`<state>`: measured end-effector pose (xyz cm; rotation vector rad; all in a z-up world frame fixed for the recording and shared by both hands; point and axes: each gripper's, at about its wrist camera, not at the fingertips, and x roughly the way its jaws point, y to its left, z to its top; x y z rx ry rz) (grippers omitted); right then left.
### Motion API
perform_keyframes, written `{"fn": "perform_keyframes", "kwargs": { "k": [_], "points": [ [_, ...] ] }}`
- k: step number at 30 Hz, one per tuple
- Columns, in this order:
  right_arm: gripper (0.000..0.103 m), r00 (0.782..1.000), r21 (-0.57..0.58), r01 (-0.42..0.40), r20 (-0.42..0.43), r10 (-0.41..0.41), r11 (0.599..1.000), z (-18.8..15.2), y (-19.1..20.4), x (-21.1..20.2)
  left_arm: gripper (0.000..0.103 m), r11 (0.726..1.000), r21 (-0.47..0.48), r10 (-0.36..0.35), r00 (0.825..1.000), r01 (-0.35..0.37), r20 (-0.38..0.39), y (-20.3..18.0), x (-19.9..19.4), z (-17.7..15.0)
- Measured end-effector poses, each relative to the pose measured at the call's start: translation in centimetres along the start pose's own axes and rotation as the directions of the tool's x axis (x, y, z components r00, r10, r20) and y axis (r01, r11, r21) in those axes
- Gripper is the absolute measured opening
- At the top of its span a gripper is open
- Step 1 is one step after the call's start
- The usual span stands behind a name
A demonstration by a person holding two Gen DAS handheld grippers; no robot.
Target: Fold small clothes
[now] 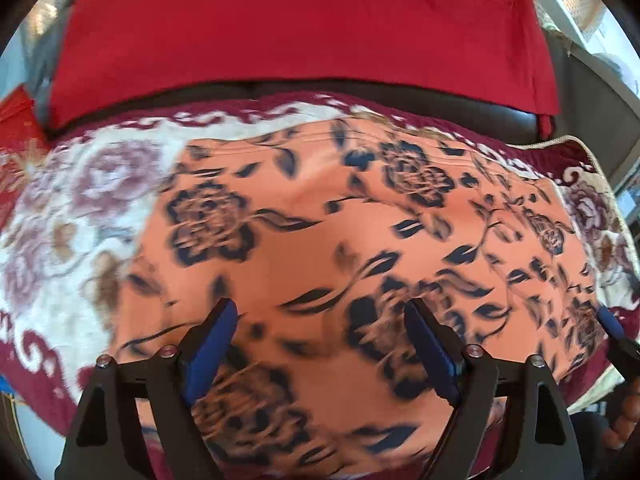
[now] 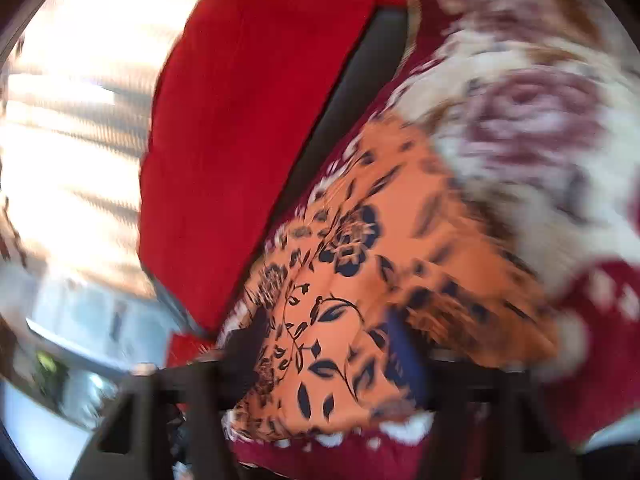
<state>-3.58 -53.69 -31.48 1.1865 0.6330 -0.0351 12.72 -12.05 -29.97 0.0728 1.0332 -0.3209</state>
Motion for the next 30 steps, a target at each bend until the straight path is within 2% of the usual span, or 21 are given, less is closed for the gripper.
{"fn": "perform_keyframes", "kwargs": {
  "k": [2,4,6,9,12,18,20,23,24,26,27,30],
  "points": [
    [0.073,1.0,0.06,-0.017,0.012,0.016,0.998,-1.1,-1.5,-1.6,0.095,1.0,-0.023,0.021,0.999,-0.021,-0.042,1.0,1.1,-1.5],
    [0.073,1.0,0.105,-0.019,0.009,0.018,0.994,-2.3,-3.1,-2.4,0.098,0.998,-0.062,-0.022,1.0,0.021,-0.012,1.9,1.6,-2.7],
    [0.073,1.0,0.143,0.003,0.005,-0.004,0.99,-3.2,-4.4,-2.7,0.1,0.999,-0.046,-0.013,1.0,0.013,-0.006,1.7,1.7,-2.8],
    [0.072,1.0,0.186,0.011,0.004,-0.012,0.982,-3.7,-5.6,-1.9,0.103,0.999,-0.032,-0.014,0.998,0.012,-0.054,1.4,2.2,-2.4],
    [0.071,1.0,0.228,-0.017,0.023,0.012,0.973,-3.6,-6.5,-0.9,0.103,1.0,-0.006,-0.022,0.997,0.022,-0.075,1.3,2.5,-2.1],
    [0.069,0.995,0.195,-0.069,0.084,0.053,0.978,-2.9,-5.7,1.1,0.103,0.998,0.062,0.006,0.996,-0.001,-0.091,0.1,1.4,-3.5],
    [0.069,0.996,0.168,-0.063,0.08,0.05,0.984,-2.6,-5.3,2.3,0.103,0.996,0.084,0.014,0.998,-0.008,-0.063,-0.3,0.6,-4.5],
    [0.061,0.997,0.153,-0.04,0.07,0.03,0.987,-2.3,-5.4,3.7,0.103,0.997,0.074,-0.005,0.999,0.008,-0.041,0.0,0.1,-5.3],
    [0.055,0.997,0.147,-0.03,0.074,0.019,0.989,-2.1,-5.4,4.0,0.103,0.998,0.067,-0.016,0.999,0.019,-0.042,0.2,-0.1,-5.5],
    [0.031,0.997,0.142,0.003,0.071,-0.013,0.99,-1.8,-5.6,4.3,0.103,0.997,0.068,-0.034,0.999,0.036,-0.035,0.5,-0.1,-5.6],
    [0.025,0.998,0.153,0.01,0.062,-0.02,0.988,-1.6,-5.9,4.8,0.103,0.997,0.074,-0.033,0.999,0.036,-0.034,0.6,0.0,-5.5],
    [0.023,0.998,0.163,-0.013,0.069,0.002,0.987,-1.5,-6.1,4.9,0.103,0.996,0.079,-0.027,0.999,0.03,-0.035,0.7,-0.1,-5.3]
  ]
}}
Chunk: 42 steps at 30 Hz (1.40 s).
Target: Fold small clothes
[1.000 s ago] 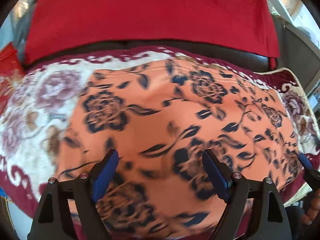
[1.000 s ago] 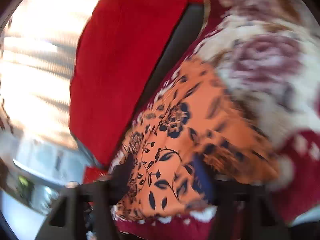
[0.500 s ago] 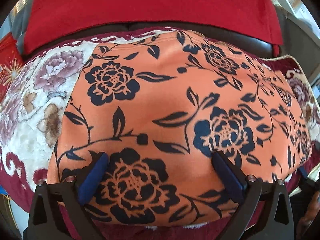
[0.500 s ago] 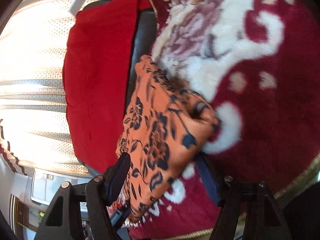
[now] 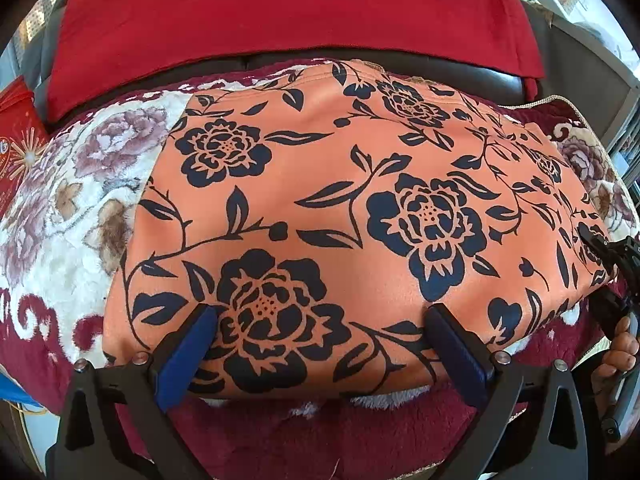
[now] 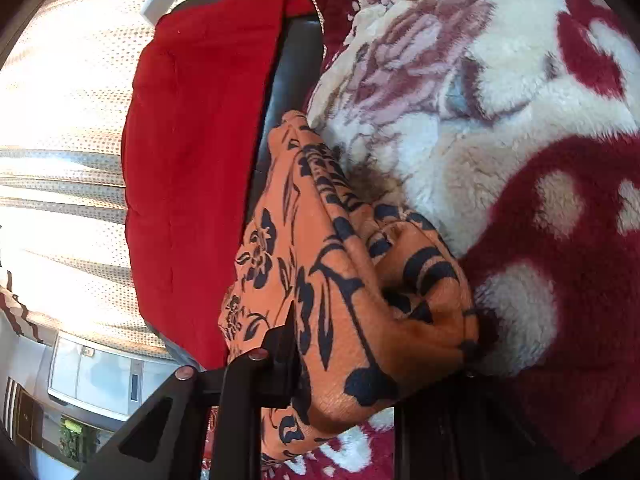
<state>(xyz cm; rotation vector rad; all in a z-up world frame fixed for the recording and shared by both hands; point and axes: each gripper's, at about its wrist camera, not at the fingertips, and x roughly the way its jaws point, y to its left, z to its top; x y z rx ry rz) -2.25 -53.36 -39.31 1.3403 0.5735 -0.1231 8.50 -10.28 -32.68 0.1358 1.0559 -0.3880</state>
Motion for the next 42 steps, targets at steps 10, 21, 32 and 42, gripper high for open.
{"fn": "perform_keyframes", "kwargs": {
  "k": [10,21,32,42],
  "points": [
    [0.018,0.999,-0.316,0.034,0.046,-0.02,0.948,-1.7,11.5,-0.3,0.103,0.985,-0.088,0.148,0.989,-0.147,0.004,5.8,-3.6,2.1],
    [0.019,0.991,-0.497,-0.108,-0.124,0.053,0.861,-9.8,23.4,5.5,0.103,0.933,-0.26,0.286,0.952,-0.25,0.109,16.1,-11.2,4.5],
    [0.031,0.872,-0.498,-0.102,-0.462,-0.164,0.861,-23.3,20.3,20.4,0.103,0.902,-0.351,0.308,0.945,-0.252,0.113,20.6,-13.0,2.6],
    [0.07,0.852,-0.491,-0.357,-0.519,0.061,0.795,-19.4,20.3,12.1,0.103,0.964,-0.266,0.067,0.98,-0.015,0.189,15.5,-12.5,2.9]
  ]
}}
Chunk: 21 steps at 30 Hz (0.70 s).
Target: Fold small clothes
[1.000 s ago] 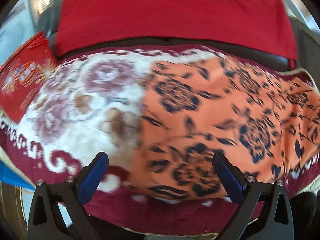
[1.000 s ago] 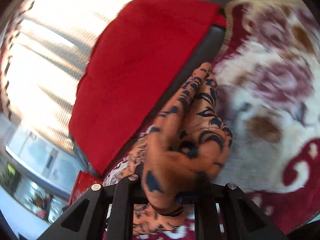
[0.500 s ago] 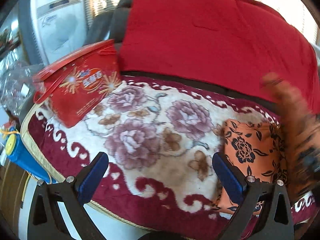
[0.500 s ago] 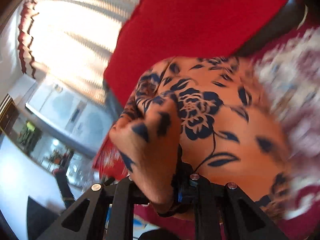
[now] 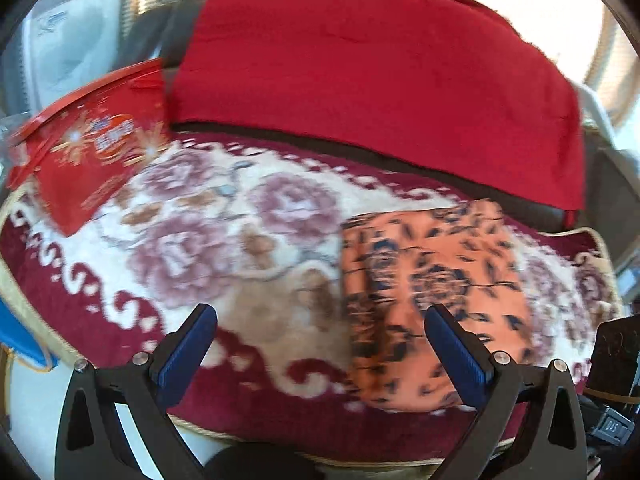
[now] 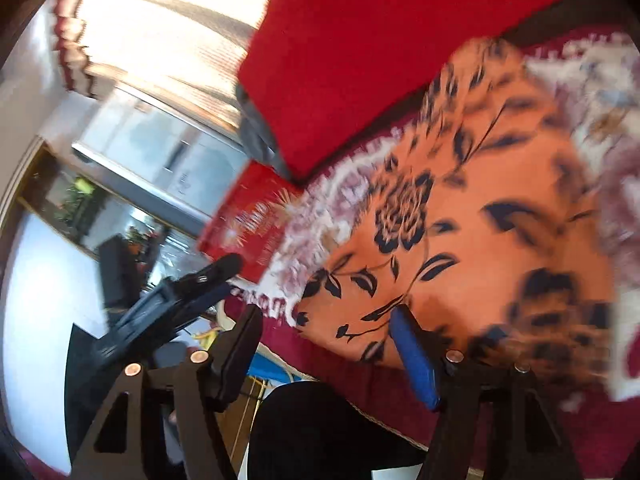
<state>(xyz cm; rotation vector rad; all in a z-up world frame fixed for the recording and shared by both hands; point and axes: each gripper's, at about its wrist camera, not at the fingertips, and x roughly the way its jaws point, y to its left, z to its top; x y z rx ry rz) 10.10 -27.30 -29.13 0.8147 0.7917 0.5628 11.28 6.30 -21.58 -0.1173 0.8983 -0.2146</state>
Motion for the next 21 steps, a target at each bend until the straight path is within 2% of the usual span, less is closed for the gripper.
{"fn": "perform_keyframes", "kwargs": {
  "k": [3,5,7,8,9,10,11,13,15,17,19,21],
  "points": [
    [0.068,0.991,-0.029,0.102,0.087,-0.099,0.994,0.7,-0.5,-2.7,0.103,0.996,-0.006,-0.088,0.996,0.087,-0.033,-1.1,1.0,-0.4],
    [0.062,0.984,-0.02,0.152,0.102,-0.149,0.988,1.2,-1.5,-3.2,0.103,0.997,-0.011,-0.073,0.994,0.072,-0.085,-1.7,3.0,-1.2],
    [0.055,0.983,0.014,0.178,0.048,-0.179,0.984,1.8,-3.2,-2.2,0.103,0.999,-0.011,-0.054,0.984,0.053,-0.167,-2.1,6.0,-2.3],
    [0.049,0.978,0.031,0.21,0.007,-0.211,0.977,1.7,-4.1,-1.2,0.102,1.0,-0.004,-0.028,0.973,0.027,-0.229,-2.2,7.9,-3.0],
    [0.035,0.97,0.039,0.243,-0.023,-0.243,0.969,1.6,-5.1,-0.5,0.102,1.0,0.014,-0.007,0.963,0.011,-0.271,-2.5,9.4,-3.6],
    [0.029,0.964,0.045,0.265,-0.028,-0.264,0.963,1.6,-5.6,0.0,0.102,0.999,0.043,0.008,0.955,0.006,-0.297,-2.9,10.6,-4.2],
    [0.029,0.967,0.055,0.256,-0.028,-0.255,0.965,1.8,-6.0,-0.1,0.102,0.998,0.066,0.027,0.95,-0.007,-0.311,-3.2,11.2,-4.5],
    [0.029,0.968,0.052,0.248,-0.036,-0.247,0.967,2.9,-5.5,-0.4,0.102,0.995,0.093,0.049,0.962,-0.025,-0.267,-3.9,10.6,-4.6],
    [0.03,0.961,-0.008,0.277,-0.001,-0.277,0.961,4.2,-4.2,-1.0,0.102,0.985,0.168,0.082,0.975,-0.048,-0.204,-5.4,9.6,-4.2],
    [0.032,0.952,-0.057,0.307,0.037,-0.305,0.95,6.1,-2.9,-0.9,0.102,0.969,0.232,0.127,0.981,-0.09,-0.149,-6.7,8.9,-4.0],
    [0.032,0.933,-0.093,0.359,0.047,-0.356,0.929,7.5,-2.2,-0.5,0.102,0.956,0.273,0.141,0.985,-0.109,-0.101,-7.8,8.4,-4.0],
    [0.032,0.904,-0.129,0.428,0.045,-0.426,0.895,8.9,-1.7,0.5,0.102,0.947,0.297,0.15,0.986,-0.121,-0.077,-8.5,8.2,-4.0]
  ]
}}
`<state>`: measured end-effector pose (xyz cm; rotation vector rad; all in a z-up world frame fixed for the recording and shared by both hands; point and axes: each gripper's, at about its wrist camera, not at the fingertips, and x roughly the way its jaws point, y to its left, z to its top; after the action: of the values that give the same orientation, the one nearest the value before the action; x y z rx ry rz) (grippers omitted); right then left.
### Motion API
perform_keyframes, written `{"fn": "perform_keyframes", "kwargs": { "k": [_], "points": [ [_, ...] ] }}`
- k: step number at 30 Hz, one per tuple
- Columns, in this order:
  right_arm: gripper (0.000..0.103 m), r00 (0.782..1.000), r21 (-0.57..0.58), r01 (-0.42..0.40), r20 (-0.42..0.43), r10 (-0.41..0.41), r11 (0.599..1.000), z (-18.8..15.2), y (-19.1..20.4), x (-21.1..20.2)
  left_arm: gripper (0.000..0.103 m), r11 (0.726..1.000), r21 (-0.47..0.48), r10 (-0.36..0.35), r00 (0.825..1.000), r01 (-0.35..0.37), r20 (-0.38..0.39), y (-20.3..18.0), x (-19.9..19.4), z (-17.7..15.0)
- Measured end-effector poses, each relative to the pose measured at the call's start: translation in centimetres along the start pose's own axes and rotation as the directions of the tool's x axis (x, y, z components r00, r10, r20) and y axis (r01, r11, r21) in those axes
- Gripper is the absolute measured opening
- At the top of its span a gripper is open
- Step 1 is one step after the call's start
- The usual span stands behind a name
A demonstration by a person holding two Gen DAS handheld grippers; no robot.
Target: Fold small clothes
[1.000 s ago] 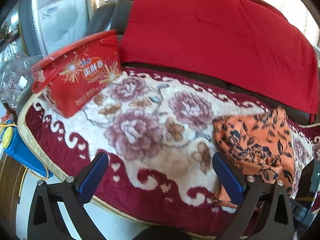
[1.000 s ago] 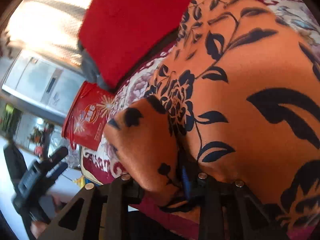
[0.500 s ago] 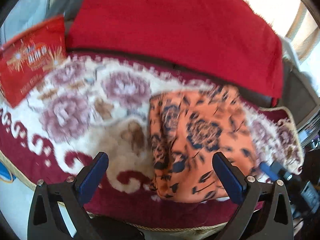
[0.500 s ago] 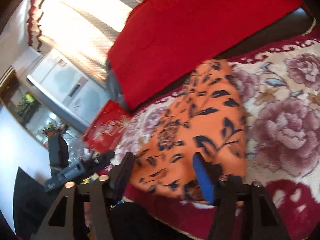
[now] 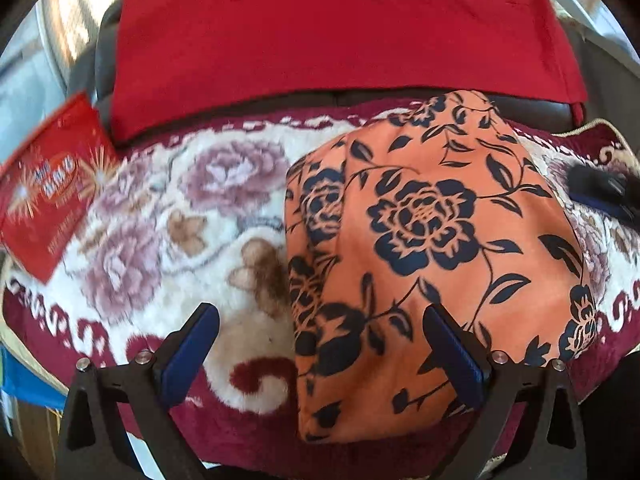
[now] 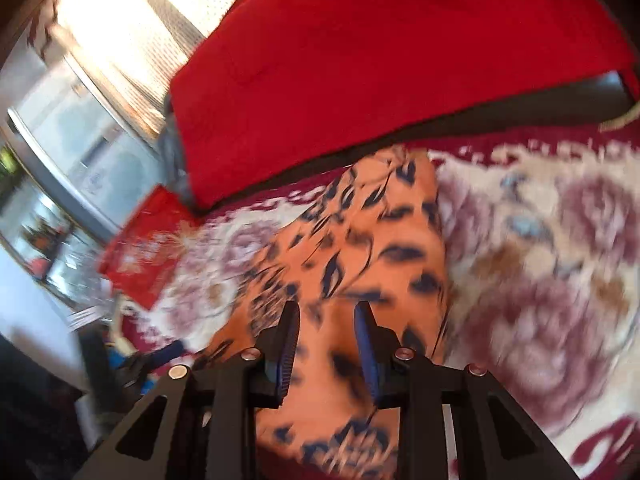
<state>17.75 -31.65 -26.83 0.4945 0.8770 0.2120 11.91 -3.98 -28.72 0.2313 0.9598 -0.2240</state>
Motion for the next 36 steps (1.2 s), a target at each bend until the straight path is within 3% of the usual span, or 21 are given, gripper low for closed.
{"fn": "perform_keyframes", "kwargs": {
  "k": [3,5,7,14,27,36],
  "points": [
    [0.032,0.994,0.02,0.08,-0.077,-0.078,0.997,1.6,-0.4,3.9,0.102,1.0,0.023,0.007,1.0,-0.008,0.017,-0.8,0.0,0.0],
    [0.032,0.988,0.058,0.098,-0.126,-0.09,0.993,1.6,-1.4,6.1,0.102,0.999,0.033,0.008,1.0,-0.009,0.024,-1.1,-0.1,-0.2],
    [0.032,0.992,0.108,0.076,-0.111,-0.064,0.991,1.7,-2.4,6.8,0.102,0.999,0.036,0.008,1.0,-0.008,0.021,-1.6,-0.4,-0.3],
    [0.032,0.992,0.125,0.04,-0.122,-0.025,0.991,1.3,-2.8,5.0,0.102,0.998,0.063,0.008,1.0,-0.01,0.027,-2.0,-0.2,-0.3],
    [0.032,0.997,0.064,0.027,-0.077,-0.022,0.998,-3.5,-2.9,1.4,0.102,0.998,0.055,-0.001,1.0,0.0,0.011,-1.3,1.0,-0.2],
    [0.033,0.996,-0.015,0.069,-0.046,-0.07,0.997,-6.1,-2.6,0.0,0.102,0.998,0.057,0.002,1.0,-0.002,0.007,-1.2,1.3,-0.3]
  ]
}}
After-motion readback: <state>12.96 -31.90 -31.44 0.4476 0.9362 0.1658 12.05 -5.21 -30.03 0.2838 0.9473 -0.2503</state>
